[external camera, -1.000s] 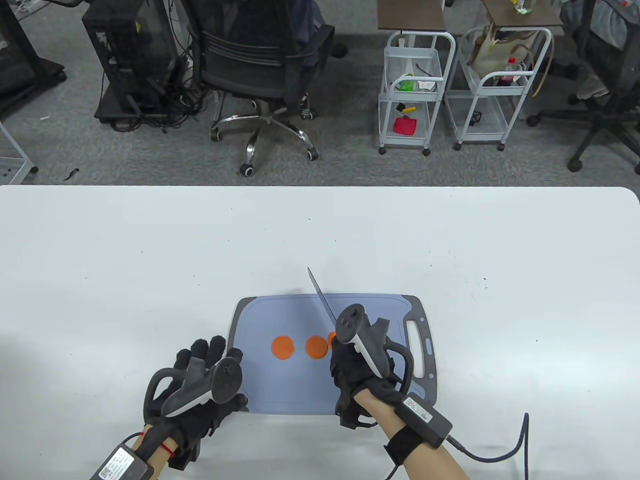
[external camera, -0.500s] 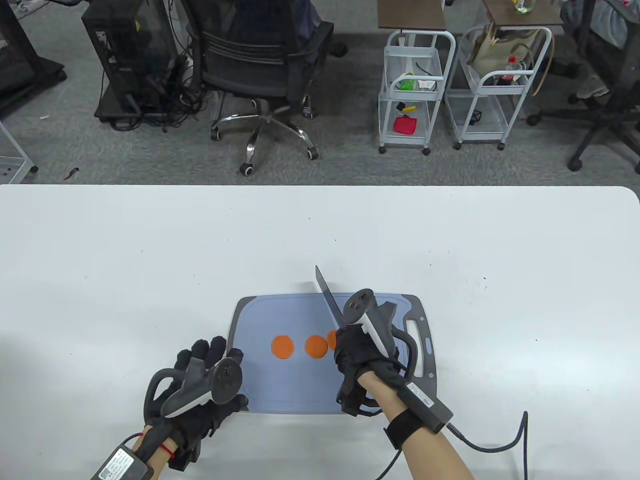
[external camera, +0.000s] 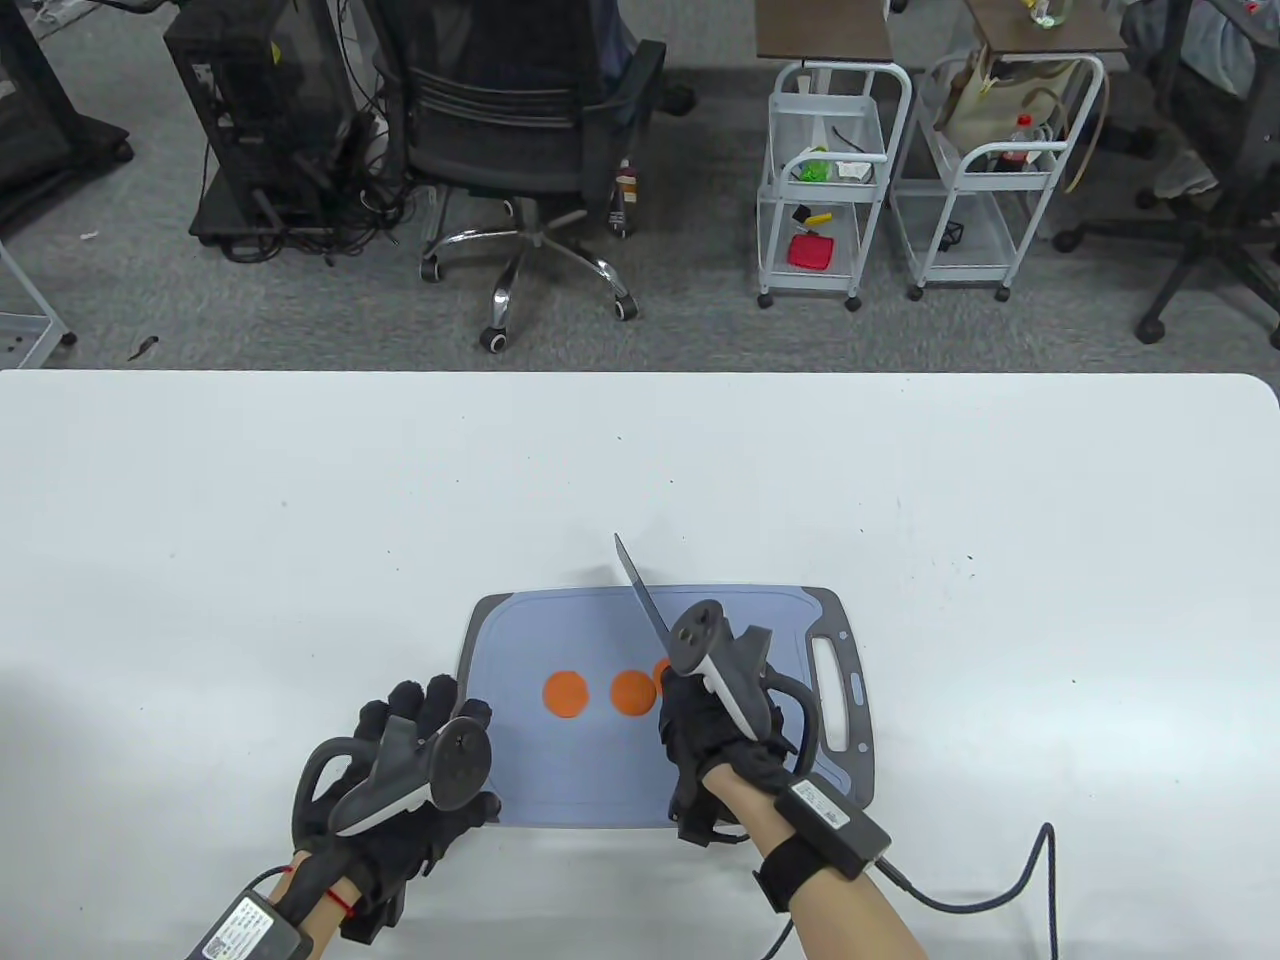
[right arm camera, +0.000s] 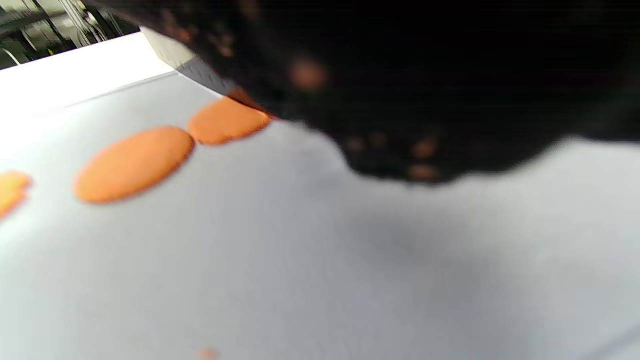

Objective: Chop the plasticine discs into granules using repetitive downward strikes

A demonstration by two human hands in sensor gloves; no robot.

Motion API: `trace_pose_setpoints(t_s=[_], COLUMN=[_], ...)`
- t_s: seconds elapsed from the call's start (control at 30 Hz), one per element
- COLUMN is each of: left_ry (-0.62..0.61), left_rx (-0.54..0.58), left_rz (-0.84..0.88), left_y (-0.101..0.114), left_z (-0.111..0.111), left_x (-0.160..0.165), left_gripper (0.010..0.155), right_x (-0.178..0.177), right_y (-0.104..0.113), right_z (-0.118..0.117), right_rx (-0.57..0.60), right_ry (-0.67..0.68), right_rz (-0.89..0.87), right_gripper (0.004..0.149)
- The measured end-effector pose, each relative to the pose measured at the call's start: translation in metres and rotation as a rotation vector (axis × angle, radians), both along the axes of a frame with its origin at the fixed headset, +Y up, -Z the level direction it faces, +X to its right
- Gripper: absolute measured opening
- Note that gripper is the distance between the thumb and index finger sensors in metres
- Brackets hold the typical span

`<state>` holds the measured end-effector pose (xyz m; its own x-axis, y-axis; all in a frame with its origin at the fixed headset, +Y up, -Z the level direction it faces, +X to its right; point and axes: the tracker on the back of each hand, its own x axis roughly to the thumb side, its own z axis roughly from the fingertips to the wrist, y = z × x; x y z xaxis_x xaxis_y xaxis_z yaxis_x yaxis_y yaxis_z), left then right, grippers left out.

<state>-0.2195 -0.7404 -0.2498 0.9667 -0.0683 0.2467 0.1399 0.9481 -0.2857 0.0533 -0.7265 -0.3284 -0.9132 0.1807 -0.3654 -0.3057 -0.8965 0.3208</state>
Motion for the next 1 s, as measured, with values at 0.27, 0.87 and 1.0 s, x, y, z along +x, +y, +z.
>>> trace_pose_setpoints(t_s=[0.27,0.87,1.0], left_ry=[0.005,-0.002,-0.005], left_rx=[-0.018,-0.044,-0.052], left_rz=[-0.008,-0.019,-0.025], left_y=[-0.002,-0.004,-0.006], left_z=[-0.002,-0.001,-0.001], left_x=[0.0,0.003,0.005], left_gripper=[0.089,0.089,0.089], right_x=[0.0,-0.008,-0.017], right_y=[-0.014,-0.016,-0.015], right_z=[0.015,0.004,-0.018], right_rx=[0.013,0.054,0.055], right_ry=[-0.027,-0.06,-0.049], right_rz=[-0.016,-0.003,0.018], right_gripper=[0.053,0.054,0.054])
